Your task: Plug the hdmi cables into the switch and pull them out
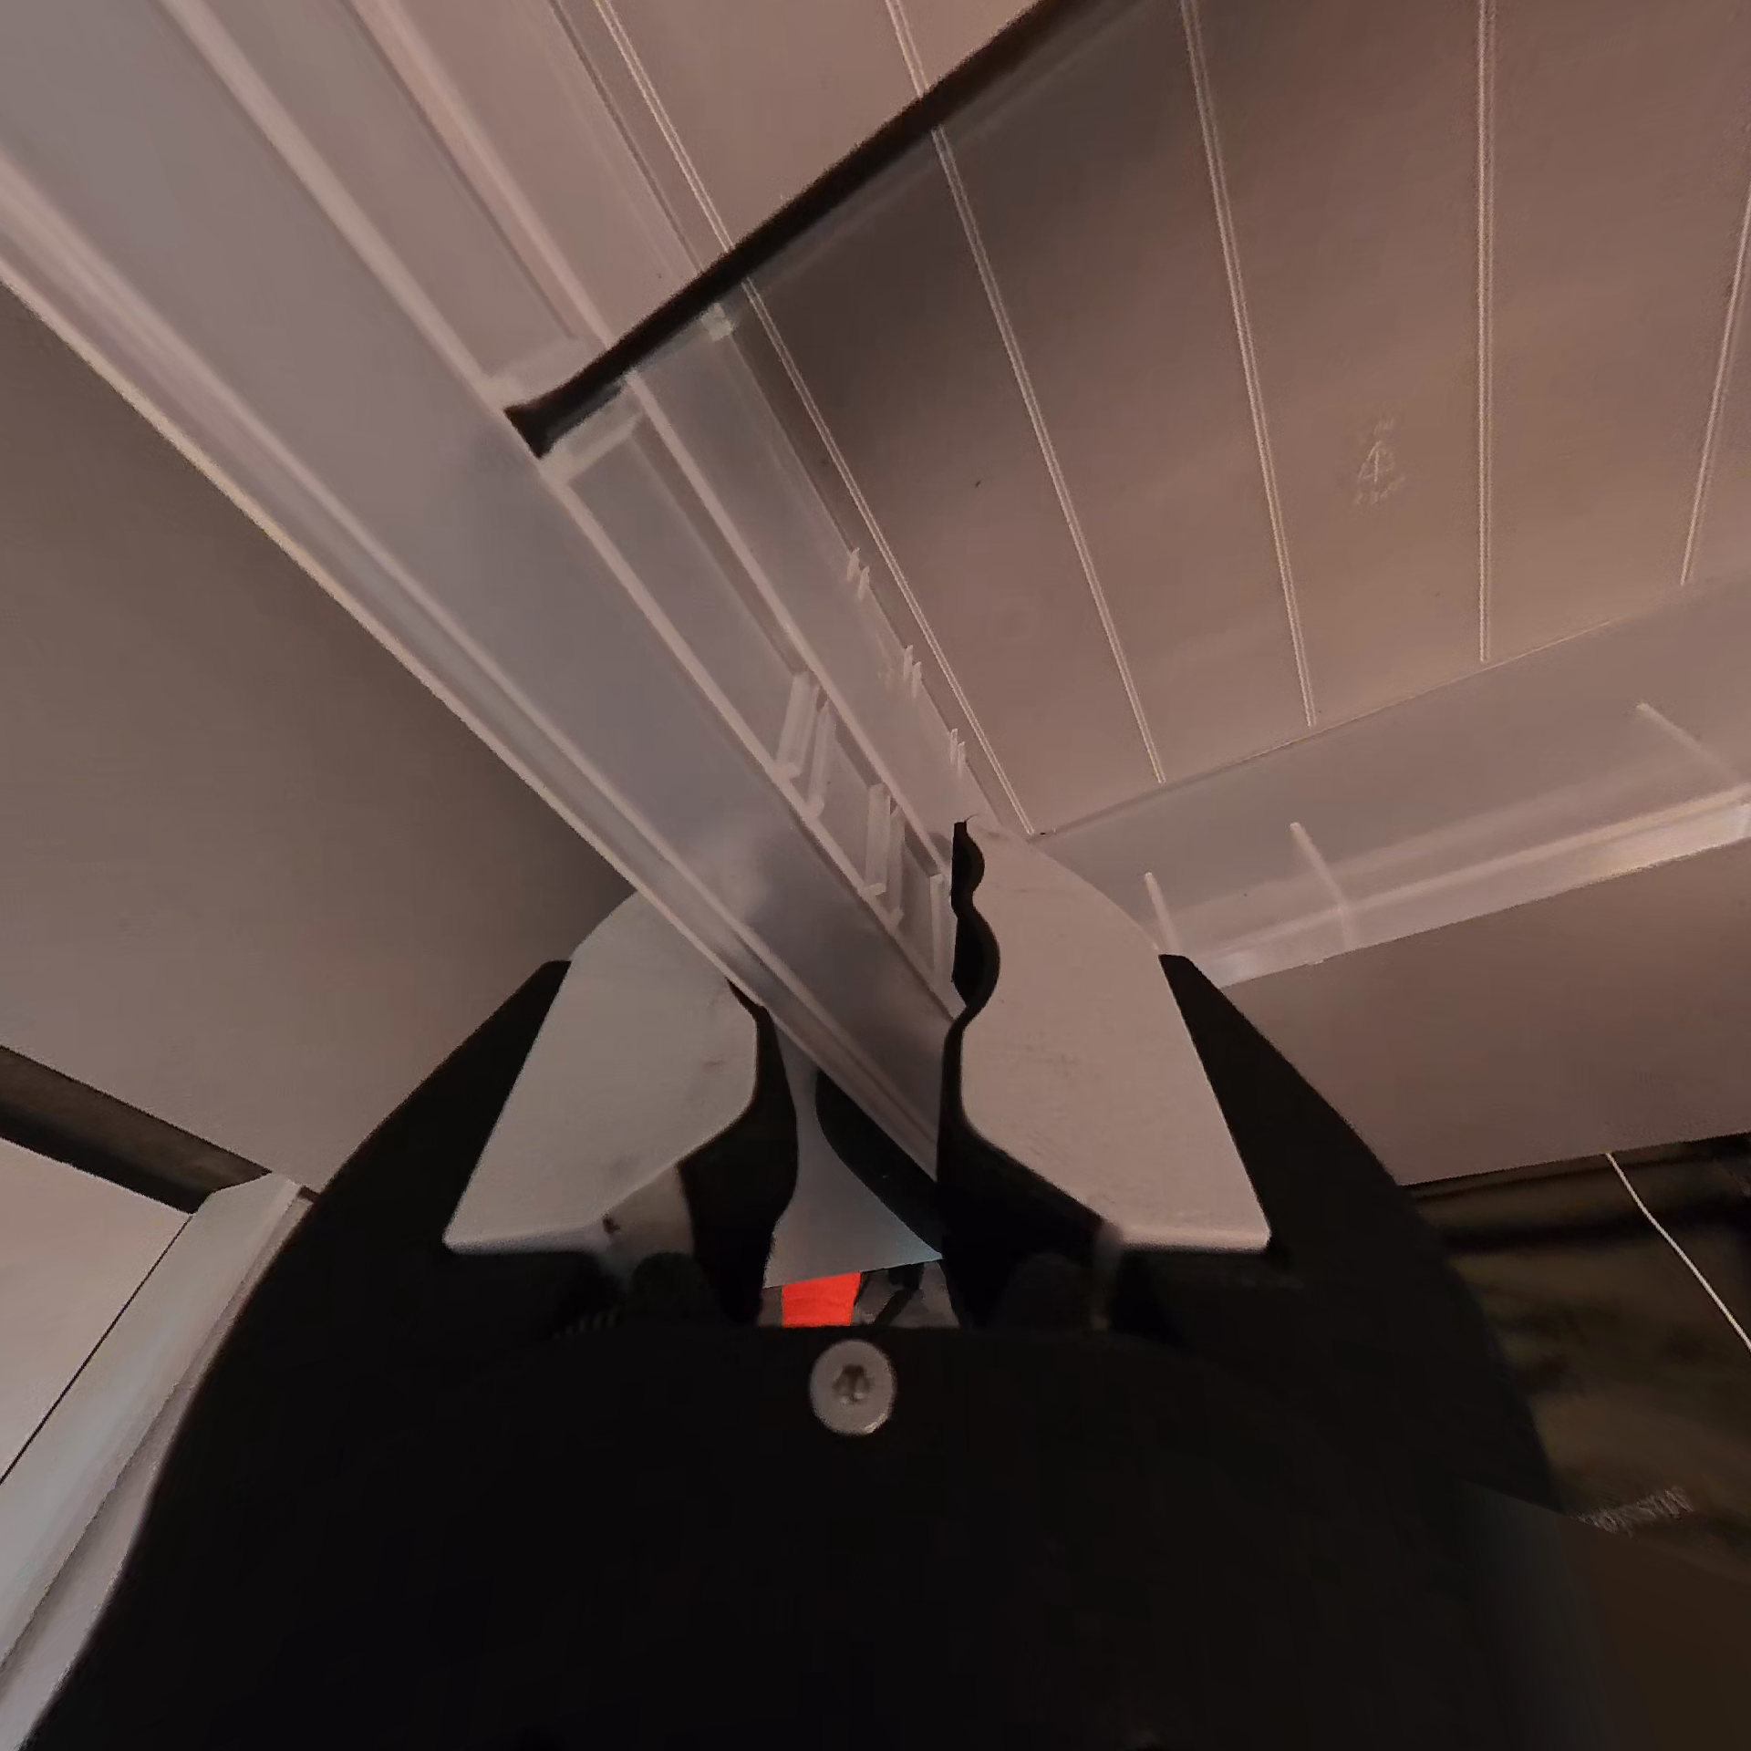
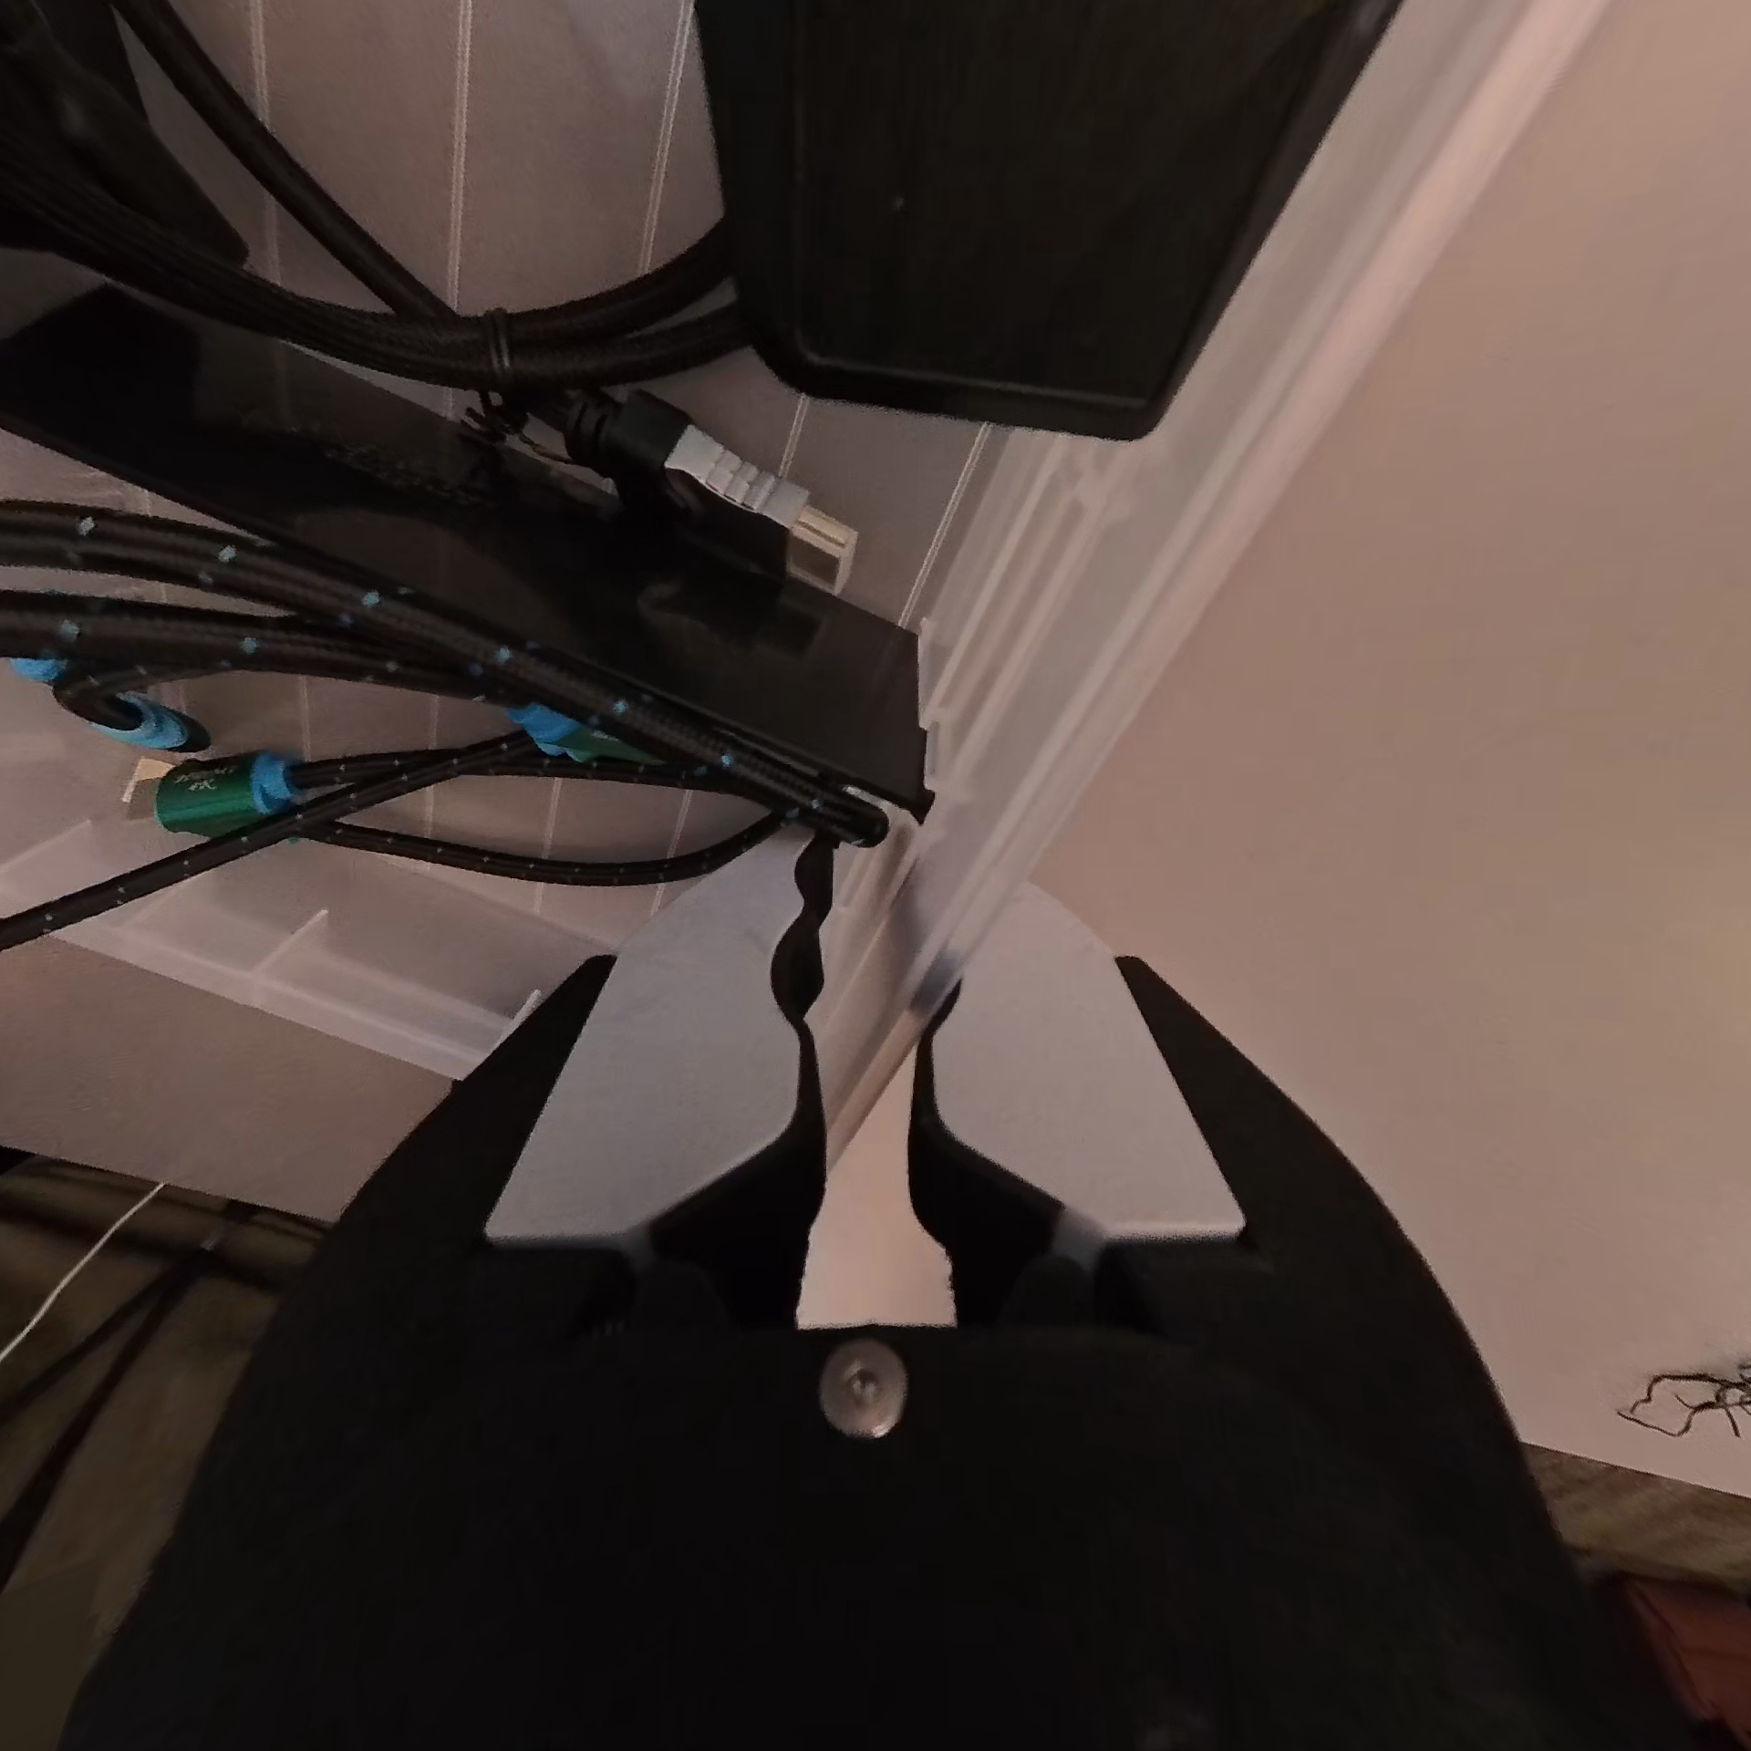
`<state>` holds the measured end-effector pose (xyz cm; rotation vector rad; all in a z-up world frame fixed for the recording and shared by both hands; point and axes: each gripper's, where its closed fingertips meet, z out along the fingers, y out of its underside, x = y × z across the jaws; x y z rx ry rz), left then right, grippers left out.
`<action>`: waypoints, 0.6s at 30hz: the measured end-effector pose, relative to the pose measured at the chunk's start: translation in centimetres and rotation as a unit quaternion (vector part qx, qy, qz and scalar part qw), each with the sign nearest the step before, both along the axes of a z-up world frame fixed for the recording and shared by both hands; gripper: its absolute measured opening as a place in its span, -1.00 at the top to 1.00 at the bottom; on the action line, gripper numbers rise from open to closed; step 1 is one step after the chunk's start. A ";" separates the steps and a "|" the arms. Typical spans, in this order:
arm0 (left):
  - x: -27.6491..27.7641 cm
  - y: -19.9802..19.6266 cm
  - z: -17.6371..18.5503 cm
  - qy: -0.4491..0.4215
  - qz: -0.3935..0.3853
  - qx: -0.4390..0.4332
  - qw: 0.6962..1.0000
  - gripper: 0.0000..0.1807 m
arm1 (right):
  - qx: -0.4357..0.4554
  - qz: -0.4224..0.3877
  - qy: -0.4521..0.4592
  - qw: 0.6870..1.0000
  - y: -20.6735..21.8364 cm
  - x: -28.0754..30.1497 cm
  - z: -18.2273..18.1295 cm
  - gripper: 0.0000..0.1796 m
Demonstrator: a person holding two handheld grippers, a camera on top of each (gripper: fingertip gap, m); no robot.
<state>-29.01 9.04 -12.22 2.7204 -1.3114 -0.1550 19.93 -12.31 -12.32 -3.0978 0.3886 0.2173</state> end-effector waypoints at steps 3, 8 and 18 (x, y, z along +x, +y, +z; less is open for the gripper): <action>0.3 0.0 0.0 -0.001 -0.005 0.002 1.000 0.65 | -0.001 0.002 -0.003 1.000 0.2 -0.1 0.0 0.85; 0.5 -0.1 0.0 0.002 -0.010 0.003 1.000 0.64 | -0.001 0.007 -0.005 1.000 0.6 -0.6 0.0 0.84; 1.1 -1.2 0.1 -0.001 -0.028 -0.011 1.000 0.60 | 0.033 0.070 -0.038 0.996 4.0 -2.1 -0.2 0.78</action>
